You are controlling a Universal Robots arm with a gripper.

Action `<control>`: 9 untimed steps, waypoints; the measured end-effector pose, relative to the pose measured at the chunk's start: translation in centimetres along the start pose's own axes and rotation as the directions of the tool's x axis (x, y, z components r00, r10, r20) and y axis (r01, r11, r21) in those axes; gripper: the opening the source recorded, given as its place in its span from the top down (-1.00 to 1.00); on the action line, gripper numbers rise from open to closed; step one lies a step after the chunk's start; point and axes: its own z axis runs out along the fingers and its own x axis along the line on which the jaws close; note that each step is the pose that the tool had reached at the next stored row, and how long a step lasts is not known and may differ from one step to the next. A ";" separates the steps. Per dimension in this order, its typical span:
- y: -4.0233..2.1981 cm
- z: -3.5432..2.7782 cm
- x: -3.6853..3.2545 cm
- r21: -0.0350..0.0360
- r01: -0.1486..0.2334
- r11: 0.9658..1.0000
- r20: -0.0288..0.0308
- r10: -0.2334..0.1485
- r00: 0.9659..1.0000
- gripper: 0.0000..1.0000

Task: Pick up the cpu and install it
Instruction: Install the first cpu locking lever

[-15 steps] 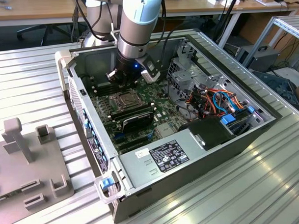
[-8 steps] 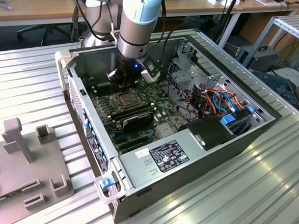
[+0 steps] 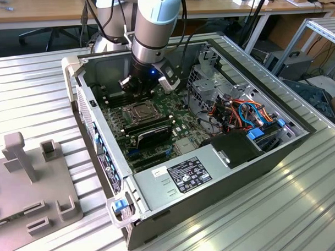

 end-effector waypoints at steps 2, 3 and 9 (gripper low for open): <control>0.02 -0.12 0.00 0.000 0.000 1.000 0.000 0.000 1.000 0.79; 0.03 -0.12 0.01 0.000 0.000 1.000 0.001 0.000 1.000 0.79; 0.07 -0.22 0.91 0.001 0.003 1.000 0.016 -0.003 1.000 0.79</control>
